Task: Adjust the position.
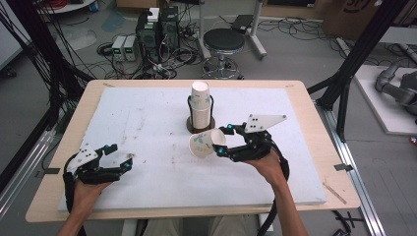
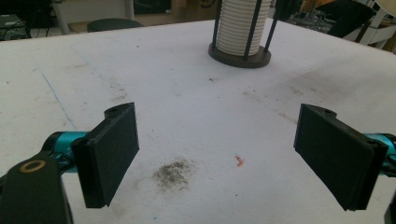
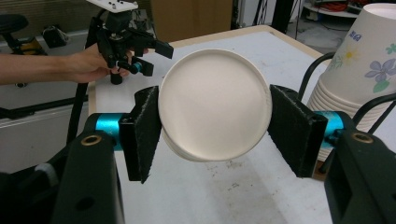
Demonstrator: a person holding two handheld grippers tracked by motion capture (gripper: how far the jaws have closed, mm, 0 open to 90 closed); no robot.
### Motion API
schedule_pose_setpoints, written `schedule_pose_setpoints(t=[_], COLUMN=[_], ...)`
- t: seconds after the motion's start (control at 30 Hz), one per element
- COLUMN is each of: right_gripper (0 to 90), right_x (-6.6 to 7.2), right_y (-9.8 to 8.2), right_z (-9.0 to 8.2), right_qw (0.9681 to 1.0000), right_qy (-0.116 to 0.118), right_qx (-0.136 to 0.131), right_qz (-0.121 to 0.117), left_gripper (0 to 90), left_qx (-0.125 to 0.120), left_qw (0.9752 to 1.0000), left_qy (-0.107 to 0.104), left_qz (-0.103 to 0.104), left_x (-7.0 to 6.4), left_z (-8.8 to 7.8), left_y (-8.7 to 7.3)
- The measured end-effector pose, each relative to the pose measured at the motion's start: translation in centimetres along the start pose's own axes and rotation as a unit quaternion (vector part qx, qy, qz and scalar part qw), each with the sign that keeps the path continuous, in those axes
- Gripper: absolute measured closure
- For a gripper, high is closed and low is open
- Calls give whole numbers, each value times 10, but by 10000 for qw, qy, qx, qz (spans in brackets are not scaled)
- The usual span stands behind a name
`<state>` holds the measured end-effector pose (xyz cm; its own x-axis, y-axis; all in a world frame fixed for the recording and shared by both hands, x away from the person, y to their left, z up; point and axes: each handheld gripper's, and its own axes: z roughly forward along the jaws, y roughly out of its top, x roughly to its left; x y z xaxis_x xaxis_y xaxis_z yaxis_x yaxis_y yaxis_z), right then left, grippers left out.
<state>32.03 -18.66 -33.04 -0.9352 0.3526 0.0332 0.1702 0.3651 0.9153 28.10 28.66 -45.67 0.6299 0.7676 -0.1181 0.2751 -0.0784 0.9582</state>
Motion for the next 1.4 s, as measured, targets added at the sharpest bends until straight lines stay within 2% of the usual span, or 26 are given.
schedule_pose_setpoints(t=[0.3,0.4,0.53,0.93,1.1,1.17,1.33,1.4], right_gripper=[378,378,378,378,378,378,378,378], right_x=[-4,-6,-10,-16,-17,-17,-20,-21], right_y=[3,4,6,8,10,11,11,11], right_z=[3,4,5,6,7,8,10,10], right_qw=[10000,9999,9999,9997,9997,9996,9994,9993], right_qy=[58,82,95,206,248,261,345,370], right_qx=[43,84,68,68,57,63,37,9], right_qz=[-22,-2,11,90,50,51,73,61], left_gripper=[138,137,137,137,137,138,138,138], left_qx=[-18,-125,-279,-250,-234,-198,-167,-124], left_qw=[9999,9999,9993,9961,9934,9912,9866,9831], left_qy=[-122,-116,-243,-798,-1083,-1280,-1601,-1799], left_qz=[-35,28,39,265,311,265,283,312], left_x=[2,4,5,2,2,1,-2,-3], left_z=[-1,-2,-2,7,10,12,19,23], left_y=[0,3,14,43,53,58,69,74])
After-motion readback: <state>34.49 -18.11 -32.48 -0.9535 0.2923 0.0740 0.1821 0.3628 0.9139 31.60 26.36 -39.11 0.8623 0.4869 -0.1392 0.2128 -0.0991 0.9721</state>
